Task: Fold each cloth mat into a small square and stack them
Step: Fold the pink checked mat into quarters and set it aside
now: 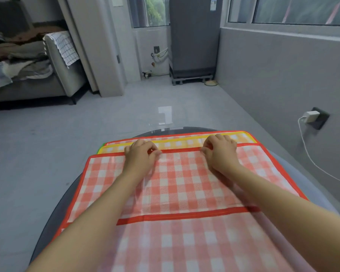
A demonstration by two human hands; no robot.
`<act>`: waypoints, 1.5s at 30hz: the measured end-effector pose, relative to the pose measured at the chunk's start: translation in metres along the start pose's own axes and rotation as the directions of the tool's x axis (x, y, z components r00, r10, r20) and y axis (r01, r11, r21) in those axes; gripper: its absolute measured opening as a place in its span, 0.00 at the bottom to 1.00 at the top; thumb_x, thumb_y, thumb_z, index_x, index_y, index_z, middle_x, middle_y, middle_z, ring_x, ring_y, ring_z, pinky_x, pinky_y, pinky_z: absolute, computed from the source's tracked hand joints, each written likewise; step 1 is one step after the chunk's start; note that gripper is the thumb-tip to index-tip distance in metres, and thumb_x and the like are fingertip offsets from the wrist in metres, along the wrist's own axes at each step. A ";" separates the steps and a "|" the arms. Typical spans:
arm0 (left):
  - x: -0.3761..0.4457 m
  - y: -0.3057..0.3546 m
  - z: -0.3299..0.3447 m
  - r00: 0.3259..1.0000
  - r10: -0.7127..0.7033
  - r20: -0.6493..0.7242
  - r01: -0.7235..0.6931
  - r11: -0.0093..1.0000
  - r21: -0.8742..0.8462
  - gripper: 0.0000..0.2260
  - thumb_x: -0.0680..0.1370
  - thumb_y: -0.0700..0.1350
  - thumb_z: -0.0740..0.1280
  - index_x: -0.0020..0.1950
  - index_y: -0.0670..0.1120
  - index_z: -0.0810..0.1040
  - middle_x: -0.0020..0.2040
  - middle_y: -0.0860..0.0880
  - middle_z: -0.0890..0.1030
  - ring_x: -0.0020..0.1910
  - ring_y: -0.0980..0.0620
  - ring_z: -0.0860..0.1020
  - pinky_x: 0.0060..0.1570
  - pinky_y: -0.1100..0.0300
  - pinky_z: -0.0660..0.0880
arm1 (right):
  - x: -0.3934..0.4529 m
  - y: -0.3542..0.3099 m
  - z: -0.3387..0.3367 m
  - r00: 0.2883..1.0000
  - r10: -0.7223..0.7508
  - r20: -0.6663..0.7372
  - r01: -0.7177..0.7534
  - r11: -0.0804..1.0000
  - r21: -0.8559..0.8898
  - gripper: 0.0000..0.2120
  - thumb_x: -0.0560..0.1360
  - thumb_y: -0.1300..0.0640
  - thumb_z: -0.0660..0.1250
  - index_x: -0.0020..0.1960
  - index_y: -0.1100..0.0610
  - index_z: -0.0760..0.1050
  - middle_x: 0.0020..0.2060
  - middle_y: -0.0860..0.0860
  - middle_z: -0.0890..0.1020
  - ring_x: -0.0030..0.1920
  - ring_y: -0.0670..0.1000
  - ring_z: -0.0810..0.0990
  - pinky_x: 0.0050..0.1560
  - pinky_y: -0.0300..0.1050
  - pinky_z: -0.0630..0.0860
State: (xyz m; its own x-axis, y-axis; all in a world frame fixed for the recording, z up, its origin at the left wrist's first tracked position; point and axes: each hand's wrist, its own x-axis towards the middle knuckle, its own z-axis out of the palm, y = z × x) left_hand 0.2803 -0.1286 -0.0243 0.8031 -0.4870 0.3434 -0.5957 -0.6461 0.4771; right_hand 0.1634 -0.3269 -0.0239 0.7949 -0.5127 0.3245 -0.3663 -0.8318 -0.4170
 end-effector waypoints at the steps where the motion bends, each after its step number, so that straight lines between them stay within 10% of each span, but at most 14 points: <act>1: -0.001 0.004 -0.009 1.000 0.012 -0.014 -0.012 1.000 -0.026 0.06 0.77 0.49 0.66 0.43 0.49 0.79 0.45 0.53 0.76 0.50 0.52 0.72 0.54 0.59 0.56 | 0.000 -0.003 -0.008 1.000 0.008 -0.024 -0.007 0.998 0.059 0.06 0.76 0.51 0.65 0.42 0.52 0.72 0.45 0.48 0.77 0.54 0.54 0.70 0.56 0.46 0.57; 16: -0.139 0.076 -0.158 0.988 0.155 0.014 -0.153 0.985 -0.075 0.11 0.71 0.51 0.73 0.31 0.58 0.75 0.30 0.65 0.77 0.33 0.61 0.73 0.55 0.57 0.63 | -0.126 -0.051 -0.184 0.930 -0.324 0.171 0.324 0.946 0.029 0.06 0.74 0.50 0.68 0.41 0.48 0.72 0.33 0.41 0.74 0.38 0.49 0.74 0.41 0.45 0.73; 45: -0.264 0.046 -0.111 0.853 0.087 0.514 -0.085 0.996 -0.029 0.08 0.69 0.59 0.71 0.39 0.57 0.78 0.40 0.60 0.77 0.49 0.58 0.68 0.51 0.64 0.69 | -0.252 0.002 -0.124 0.786 -0.322 0.528 0.318 0.943 0.101 0.09 0.68 0.41 0.70 0.39 0.43 0.72 0.44 0.38 0.70 0.49 0.42 0.67 0.50 0.39 0.70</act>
State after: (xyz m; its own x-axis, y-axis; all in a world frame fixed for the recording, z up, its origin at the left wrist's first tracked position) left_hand 0.0425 0.0358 -0.0032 0.6276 -0.7742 -0.0816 -0.6612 -0.5854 0.4692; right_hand -0.0973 -0.2255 -0.0010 0.9980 -0.0230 -0.0590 -0.0436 -0.9257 -0.3759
